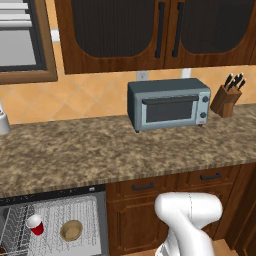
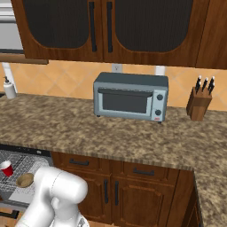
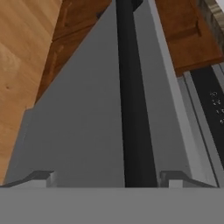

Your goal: Pick up the cup and bowl from the counter, place them in the dishwasher, and close the dishwasher door.

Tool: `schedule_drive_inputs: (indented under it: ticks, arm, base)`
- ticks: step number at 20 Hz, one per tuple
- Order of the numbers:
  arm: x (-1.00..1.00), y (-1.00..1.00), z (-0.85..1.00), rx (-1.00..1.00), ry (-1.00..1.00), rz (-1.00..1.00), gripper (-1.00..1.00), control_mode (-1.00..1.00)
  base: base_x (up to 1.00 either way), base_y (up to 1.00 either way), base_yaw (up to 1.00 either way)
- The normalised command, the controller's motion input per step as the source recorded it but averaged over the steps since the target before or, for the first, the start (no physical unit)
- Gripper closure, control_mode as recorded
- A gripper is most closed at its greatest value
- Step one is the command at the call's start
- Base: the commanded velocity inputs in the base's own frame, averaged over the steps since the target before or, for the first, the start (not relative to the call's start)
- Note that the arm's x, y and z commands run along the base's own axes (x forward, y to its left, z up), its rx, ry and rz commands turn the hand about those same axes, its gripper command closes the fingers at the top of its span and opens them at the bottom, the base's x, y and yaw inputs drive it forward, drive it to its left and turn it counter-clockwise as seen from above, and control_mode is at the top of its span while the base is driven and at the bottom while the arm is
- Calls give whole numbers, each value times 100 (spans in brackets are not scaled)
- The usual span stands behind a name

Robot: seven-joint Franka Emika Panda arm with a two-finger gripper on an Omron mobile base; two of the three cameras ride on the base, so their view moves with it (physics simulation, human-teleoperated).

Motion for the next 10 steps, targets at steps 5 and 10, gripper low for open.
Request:
schedule_drive_inputs:
  ticks: [5,10]
  arm:
    - [100,-28,4,8,-11,-3,-100,-100]
    - [98,-26,-7,0,0,-4,-100,-100]
  base:
    - [0,0,0]
    - [0,0,0]
